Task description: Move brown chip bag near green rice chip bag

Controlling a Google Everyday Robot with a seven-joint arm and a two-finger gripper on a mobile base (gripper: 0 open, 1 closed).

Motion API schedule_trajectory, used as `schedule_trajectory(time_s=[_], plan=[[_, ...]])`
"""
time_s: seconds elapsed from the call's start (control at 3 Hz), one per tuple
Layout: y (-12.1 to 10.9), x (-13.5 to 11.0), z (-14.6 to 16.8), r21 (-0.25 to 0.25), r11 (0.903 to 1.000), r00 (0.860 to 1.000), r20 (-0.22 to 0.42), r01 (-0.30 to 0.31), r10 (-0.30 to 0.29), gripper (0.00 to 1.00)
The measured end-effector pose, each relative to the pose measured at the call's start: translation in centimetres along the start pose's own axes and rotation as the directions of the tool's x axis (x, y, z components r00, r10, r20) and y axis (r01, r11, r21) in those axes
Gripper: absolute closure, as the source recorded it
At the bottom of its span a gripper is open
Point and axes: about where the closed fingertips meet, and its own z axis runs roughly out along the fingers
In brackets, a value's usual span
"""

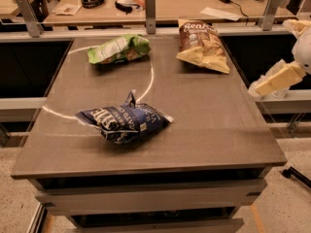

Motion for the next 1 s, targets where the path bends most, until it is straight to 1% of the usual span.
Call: schedule_trajectory(time_s=[0.33, 0.67, 1.0], plan=[[-2.1, 0.4, 2.7, 0.029, 0.9907, 0.984, 0.125, -0.133, 0.128, 0.0], [-2.1, 0.3, 2.7, 0.029, 0.9909, 0.984, 0.124, -0.132, 0.127, 0.0], [-1.8, 0.7, 4.6, 0.038, 0.9808, 0.976, 0.109, -0.191, 0.186, 0.0]])
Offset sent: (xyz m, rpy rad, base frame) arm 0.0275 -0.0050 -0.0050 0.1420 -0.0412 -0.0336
